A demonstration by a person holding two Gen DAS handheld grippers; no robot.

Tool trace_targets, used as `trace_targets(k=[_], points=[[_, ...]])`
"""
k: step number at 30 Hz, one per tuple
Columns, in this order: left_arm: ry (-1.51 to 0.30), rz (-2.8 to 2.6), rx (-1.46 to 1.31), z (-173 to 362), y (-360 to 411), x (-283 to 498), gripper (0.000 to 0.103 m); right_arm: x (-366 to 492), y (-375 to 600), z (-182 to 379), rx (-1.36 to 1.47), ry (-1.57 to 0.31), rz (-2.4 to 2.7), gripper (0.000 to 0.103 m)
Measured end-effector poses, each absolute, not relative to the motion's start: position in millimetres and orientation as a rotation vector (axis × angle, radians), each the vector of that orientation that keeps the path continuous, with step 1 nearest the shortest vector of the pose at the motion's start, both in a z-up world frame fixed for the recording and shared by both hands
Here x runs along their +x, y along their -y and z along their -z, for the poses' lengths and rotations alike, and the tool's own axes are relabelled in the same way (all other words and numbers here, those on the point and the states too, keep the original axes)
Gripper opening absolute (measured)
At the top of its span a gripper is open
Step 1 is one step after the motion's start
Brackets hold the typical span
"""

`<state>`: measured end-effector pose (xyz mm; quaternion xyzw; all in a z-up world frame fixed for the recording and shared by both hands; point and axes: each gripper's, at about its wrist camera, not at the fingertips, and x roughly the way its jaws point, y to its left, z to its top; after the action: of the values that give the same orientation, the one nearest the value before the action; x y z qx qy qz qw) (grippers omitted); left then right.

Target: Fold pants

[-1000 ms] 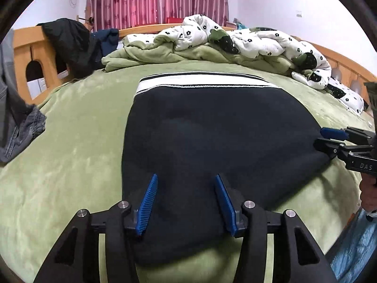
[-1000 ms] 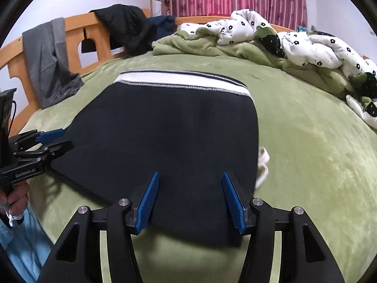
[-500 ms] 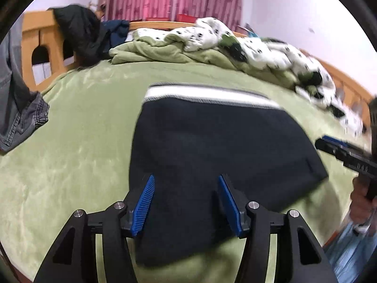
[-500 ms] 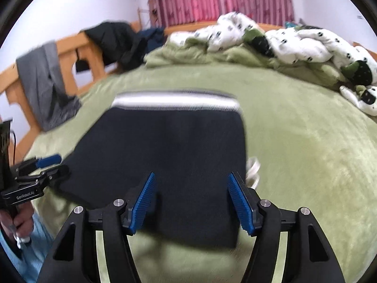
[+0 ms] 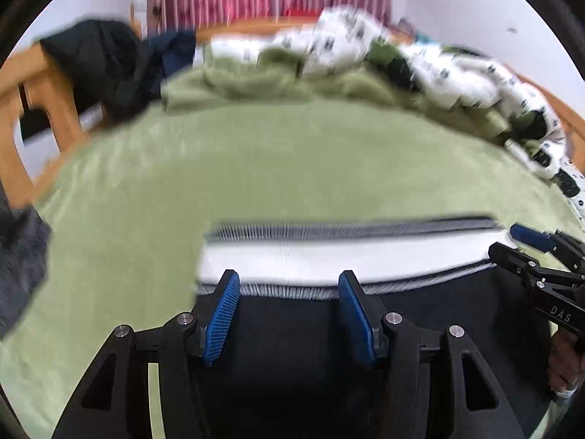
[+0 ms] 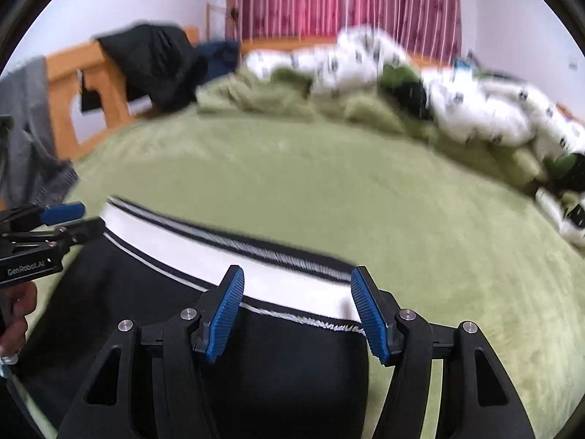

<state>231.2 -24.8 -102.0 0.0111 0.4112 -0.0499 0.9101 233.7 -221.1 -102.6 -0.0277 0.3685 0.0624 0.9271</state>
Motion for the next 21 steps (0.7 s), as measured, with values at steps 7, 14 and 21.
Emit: trace_targets(k=[7, 14, 21], points=[[-0.842, 0.120, 0.035, 114.8, 35.3, 234.8, 0.073, 247.1, 234.4, 127.0, 0.025, -0.809, -0.163, 0.058], [-0.830, 0.112, 0.037, 111.8, 33.7, 236.2, 0.073, 245.4, 233.3, 127.5, 0.017, -0.789, -0.163, 0.060], [-0.842, 0.071, 0.014, 113.0, 28.1, 236.0, 0.079, 238.8, 232.0, 126.7, 0.001, -0.774, -0.125, 0.067]])
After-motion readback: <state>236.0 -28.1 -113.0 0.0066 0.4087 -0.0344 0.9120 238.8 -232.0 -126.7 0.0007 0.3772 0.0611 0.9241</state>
